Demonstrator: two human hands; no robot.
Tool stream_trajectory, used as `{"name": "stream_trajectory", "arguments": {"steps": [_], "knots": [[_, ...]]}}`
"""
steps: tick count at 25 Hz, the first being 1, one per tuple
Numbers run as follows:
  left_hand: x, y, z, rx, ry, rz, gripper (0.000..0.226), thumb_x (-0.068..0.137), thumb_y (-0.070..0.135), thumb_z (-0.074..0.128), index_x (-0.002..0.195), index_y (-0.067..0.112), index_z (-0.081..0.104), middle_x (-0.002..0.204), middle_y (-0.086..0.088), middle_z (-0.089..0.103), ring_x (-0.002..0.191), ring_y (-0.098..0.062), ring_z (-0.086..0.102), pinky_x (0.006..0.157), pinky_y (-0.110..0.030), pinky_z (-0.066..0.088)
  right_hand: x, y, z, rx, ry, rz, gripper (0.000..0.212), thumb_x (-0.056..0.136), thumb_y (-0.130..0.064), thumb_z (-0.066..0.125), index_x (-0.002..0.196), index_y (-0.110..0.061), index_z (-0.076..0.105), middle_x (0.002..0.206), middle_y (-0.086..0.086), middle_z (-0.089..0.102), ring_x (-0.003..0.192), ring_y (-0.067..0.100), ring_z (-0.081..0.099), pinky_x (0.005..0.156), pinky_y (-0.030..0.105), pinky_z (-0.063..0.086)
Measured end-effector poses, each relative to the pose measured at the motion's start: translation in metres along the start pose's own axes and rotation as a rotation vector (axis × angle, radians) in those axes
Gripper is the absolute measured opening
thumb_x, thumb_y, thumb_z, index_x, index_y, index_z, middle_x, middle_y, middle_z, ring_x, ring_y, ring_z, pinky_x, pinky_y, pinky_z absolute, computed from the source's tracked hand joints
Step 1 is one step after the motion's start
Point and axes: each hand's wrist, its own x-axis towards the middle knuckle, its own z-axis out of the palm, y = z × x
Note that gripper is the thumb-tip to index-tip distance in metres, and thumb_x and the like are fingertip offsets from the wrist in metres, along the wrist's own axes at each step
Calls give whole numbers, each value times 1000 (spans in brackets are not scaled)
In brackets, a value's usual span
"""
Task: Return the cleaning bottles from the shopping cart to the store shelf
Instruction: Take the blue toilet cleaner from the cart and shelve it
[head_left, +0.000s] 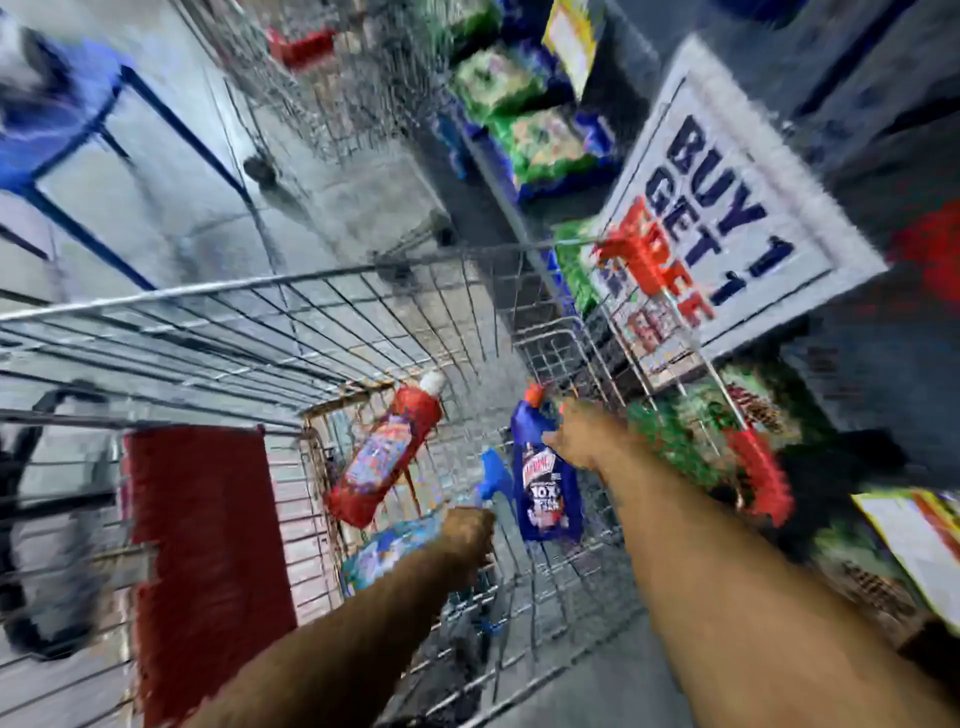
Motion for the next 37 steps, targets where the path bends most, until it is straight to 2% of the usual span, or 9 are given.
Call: {"name": "stream_trajectory", "arguments": {"steps": [6,11,15,17,19,23,28,32,37], "knots": [[46,-30,48,-155,-145,-139,17,87,-3,48,74,5,55,44,0,54,35,-10,46,40,-20,37,51,4,50,201,-91,126,57,75,-50,64,116,-11,57,120,20,59,106,38,60,91,43,50],[27,-17,48,-349,-61,-105,6,92,4,49,91,5,55,66,-10,55,39,-10,46,36,-17,34,41,4,24,311,-68,86,54,69,-48,74,108,-13,60,111,13,66,96,30,62,86,38,51],[-28,15,25,-387,-62,59,23,89,0,54,111,-4,51,85,-17,60,57,-15,63,43,-19,50,-18,-15,-34,443,56,-31,51,74,-41,73,113,-14,55,114,11,64,86,21,57,77,29,43],[-66,34,8,-332,-78,185,22,88,2,58,108,-3,51,90,-18,65,74,-24,64,61,-27,53,-59,-26,-65,515,162,-88,50,75,-42,72,112,-15,53,115,10,64,88,22,59,76,30,45],[-108,52,-6,-291,-121,326,12,85,3,61,96,4,55,76,-7,72,71,-19,66,69,-30,50,-105,-35,-95,557,294,-134,52,76,-45,70,114,-17,52,114,6,65,94,25,62,81,36,49],[-195,78,-13,-141,-170,675,17,85,0,60,75,13,57,57,3,71,55,-6,66,57,-18,54,-196,-39,-150,680,519,-252,55,75,-46,70,118,-16,54,104,-4,60,97,20,60,82,32,47],[-271,71,14,48,-318,935,12,78,18,71,89,17,66,81,0,76,76,-14,68,69,-21,56,-306,-10,-172,744,756,-285,58,71,-43,75,118,-16,56,117,6,66,98,20,62,83,31,48],[-291,37,66,480,-478,1075,66,58,60,77,107,18,67,104,-2,76,95,-16,70,85,-30,57,-399,45,-119,715,927,-170,57,70,-41,77,118,-18,57,116,10,59,104,25,58,89,34,47],[-303,-35,167,1037,-515,1373,51,68,72,57,105,39,66,108,26,68,98,9,63,87,-19,51,-522,133,-8,731,1064,112,59,71,-41,75,121,-20,55,114,0,50,106,15,51,94,21,38]]}}
